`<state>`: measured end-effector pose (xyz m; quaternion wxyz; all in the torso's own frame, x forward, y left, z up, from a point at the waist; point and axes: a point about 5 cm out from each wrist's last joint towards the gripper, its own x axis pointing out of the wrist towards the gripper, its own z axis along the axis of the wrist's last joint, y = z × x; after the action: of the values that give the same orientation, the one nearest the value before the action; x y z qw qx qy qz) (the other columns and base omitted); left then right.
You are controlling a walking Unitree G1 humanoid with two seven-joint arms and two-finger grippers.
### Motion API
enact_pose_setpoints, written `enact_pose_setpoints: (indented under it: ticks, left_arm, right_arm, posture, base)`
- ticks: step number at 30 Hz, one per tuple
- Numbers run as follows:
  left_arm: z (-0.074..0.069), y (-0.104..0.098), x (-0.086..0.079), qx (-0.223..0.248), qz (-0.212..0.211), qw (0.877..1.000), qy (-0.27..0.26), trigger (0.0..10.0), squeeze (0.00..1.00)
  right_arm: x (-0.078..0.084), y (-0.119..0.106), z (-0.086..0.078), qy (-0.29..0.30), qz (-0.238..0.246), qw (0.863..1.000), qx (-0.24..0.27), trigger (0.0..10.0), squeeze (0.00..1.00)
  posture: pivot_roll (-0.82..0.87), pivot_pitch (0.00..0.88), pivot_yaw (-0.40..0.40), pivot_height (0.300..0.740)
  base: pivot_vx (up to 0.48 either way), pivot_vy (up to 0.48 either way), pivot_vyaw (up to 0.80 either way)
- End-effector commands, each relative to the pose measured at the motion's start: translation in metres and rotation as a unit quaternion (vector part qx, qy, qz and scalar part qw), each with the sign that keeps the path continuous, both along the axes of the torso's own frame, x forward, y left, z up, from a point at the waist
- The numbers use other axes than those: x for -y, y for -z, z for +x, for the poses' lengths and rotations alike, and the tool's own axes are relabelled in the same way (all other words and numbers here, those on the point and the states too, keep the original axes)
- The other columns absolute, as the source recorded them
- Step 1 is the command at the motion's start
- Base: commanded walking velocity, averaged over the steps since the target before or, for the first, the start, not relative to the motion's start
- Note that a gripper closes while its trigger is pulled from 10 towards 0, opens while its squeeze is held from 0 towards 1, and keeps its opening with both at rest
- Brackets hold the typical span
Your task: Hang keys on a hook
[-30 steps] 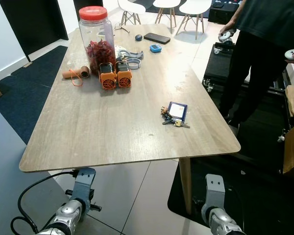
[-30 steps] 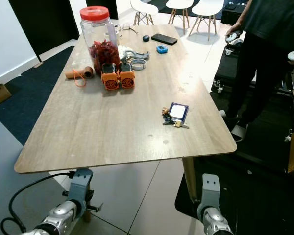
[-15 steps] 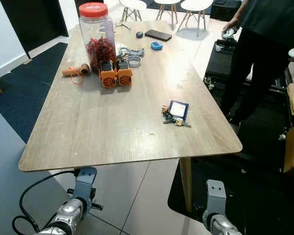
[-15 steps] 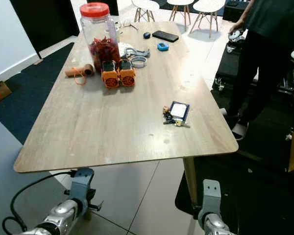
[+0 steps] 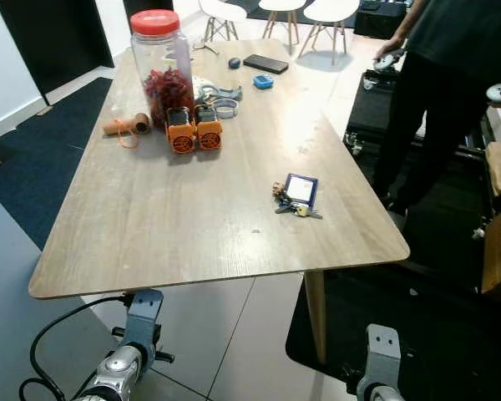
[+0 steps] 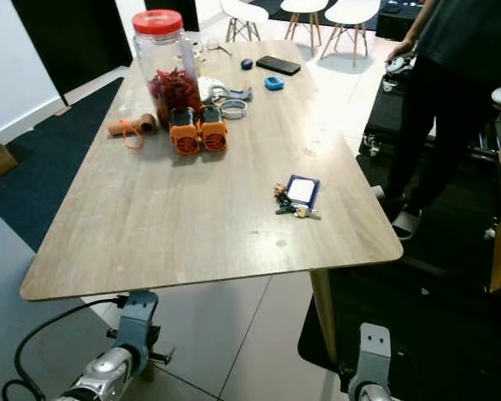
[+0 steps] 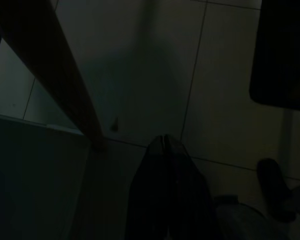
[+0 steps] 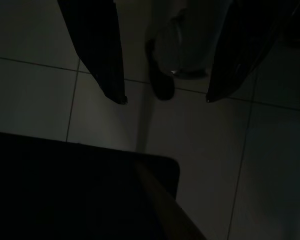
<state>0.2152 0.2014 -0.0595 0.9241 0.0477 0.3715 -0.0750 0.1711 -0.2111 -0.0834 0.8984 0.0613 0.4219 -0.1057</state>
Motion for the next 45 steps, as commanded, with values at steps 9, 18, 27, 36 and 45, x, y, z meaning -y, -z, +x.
enact_pose_setpoints:
  ticks: [9,18,27,36,45]
  left_arm:
    - [0.006,-0.005,-0.009,0.005,0.011,1.000,-0.006,10.0,0.00]
    - [0.018,-0.009,0.003,0.005,0.017,1.000,0.012,10.0,0.00]
    - [0.024,-0.012,0.010,0.015,0.005,1.000,0.006,10.0,0.00]
    - [0.016,-0.009,0.009,0.026,-0.009,1.000,0.002,10.0,0.00]
    - [-0.004,0.000,0.009,0.019,0.001,0.999,0.044,10.0,0.00]
  right_arm:
    - [-0.010,-0.001,0.009,-0.005,0.016,1.000,-0.004,10.0,0.00]
    - [-0.008,-0.005,0.017,-0.011,0.010,1.000,0.001,10.0,0.00]
    - [-0.009,-0.002,0.011,-0.010,0.010,1.000,-0.004,10.0,0.00]
    - [-0.015,0.002,0.002,0.006,0.013,1.000,-0.005,10.0,0.00]
    - [-0.023,0.008,-0.010,-0.015,0.023,1.000,-0.014,10.0,0.00]
  posture:
    - [0.05,0.000,-0.004,0.740]
    - [0.04,0.000,-0.010,0.740]
    - [0.05,0.000,-0.017,0.740]
    - [0.05,0.007,-0.002,0.740]
    - [0.05,0.084,0.009,0.740]
  base:
    - [0.000,0.000,0.00]
    - [0.000,0.000,0.00]
    - [0.000,0.000,0.00]
    - [0.000,0.000,0.00]
    - [0.000,0.000,0.00]
